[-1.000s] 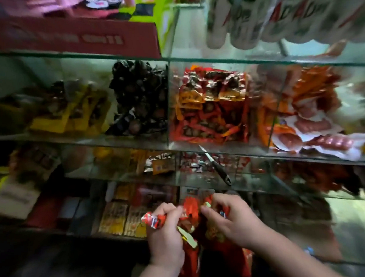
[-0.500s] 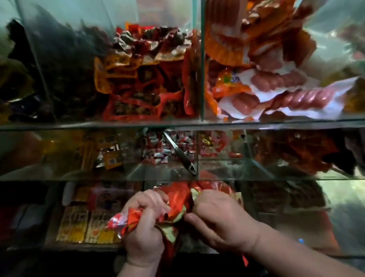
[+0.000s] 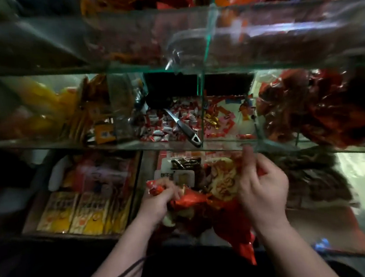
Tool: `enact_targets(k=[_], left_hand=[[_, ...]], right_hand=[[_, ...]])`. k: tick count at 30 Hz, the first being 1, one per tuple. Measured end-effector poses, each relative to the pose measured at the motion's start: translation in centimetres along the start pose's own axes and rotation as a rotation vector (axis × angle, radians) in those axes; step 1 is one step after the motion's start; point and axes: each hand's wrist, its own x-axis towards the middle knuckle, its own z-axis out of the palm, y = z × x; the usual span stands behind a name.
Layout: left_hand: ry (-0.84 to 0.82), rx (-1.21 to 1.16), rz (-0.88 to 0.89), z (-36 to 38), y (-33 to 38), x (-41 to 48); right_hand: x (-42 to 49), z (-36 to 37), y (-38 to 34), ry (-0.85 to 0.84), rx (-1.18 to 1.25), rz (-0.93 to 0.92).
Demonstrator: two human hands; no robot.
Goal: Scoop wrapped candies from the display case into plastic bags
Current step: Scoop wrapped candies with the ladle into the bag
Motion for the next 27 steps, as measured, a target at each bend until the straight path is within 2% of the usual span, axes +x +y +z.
enact_targets(k=[3, 5, 7, 9, 11, 13, 15, 17, 18, 19, 20, 23, 25, 27], left_hand=[[0.273, 0.059, -0.174, -1.9, 0.1, -1.2], [0.436, -0.031, -0.246, -2.3, 1.6, -2.1], [0.69, -0.271, -0.339, -1.9, 3.3, -2.3], [0.775, -0.395, -0.362, -1.0, 4.8, -2.5], [0.704, -0.309, -0.291, -0.3, 5.2, -3.1], [0.545, -0.024, -0.166, -0.5, 4.9, -4.1], [0.387, 0.184, -0.095, -1.4, 3.7, -4.8], [0.248, 0.299, -0.071, -2.2, 2.5, -4.9], [0.184, 0.321, -0.059, -2.4, 2.2, -4.9], [0.143, 0.319, -0.04, -2.4, 2.2, -5.1], [0.126, 0.293, -0.014, -2.3, 2.3, -5.2], [0.113, 0.229, 0.032, -1.2, 2.9, -6.2], [0.076, 0.233, 0.003, -0.4, 2.8, -7.3], [0.061, 0.242, -0.047, -0.1, 2.5, -8.0]], right_hand=[[-0.6, 0.0, -0.1, 0.115, 0.078, 0.309], [-0.4, 0.6, -1.4, 0.16, 0.237, 0.322], [0.0, 1.5, -3.6, 0.171, 0.365, 0.171], [0.2, 2.2, -5.4, 0.106, 0.33, -0.136], [-0.2, 3.0, -5.7, -0.017, 0.266, -0.403], [-1.6, 3.4, -4.1, -0.141, 0.173, -0.491], [-3.7, 3.2, -0.7, -0.233, 0.087, -0.321], [-5.9, 2.7, 2.7, -0.272, 0.021, 0.023], [-6.6, 2.4, 4.1, -0.28, 0.003, 0.139], [-7.1, 2.2, 5.0, -0.272, -0.013, 0.158], [-7.3, 2.0, 5.4, -0.262, -0.035, 0.106], [-7.3, 1.4, 4.6, -0.281, -0.093, -0.198], [-7.6, 1.0, 3.9, -0.408, -0.199, -0.28], [-8.4, 0.3, 3.6, -0.63, -0.355, -0.245]])
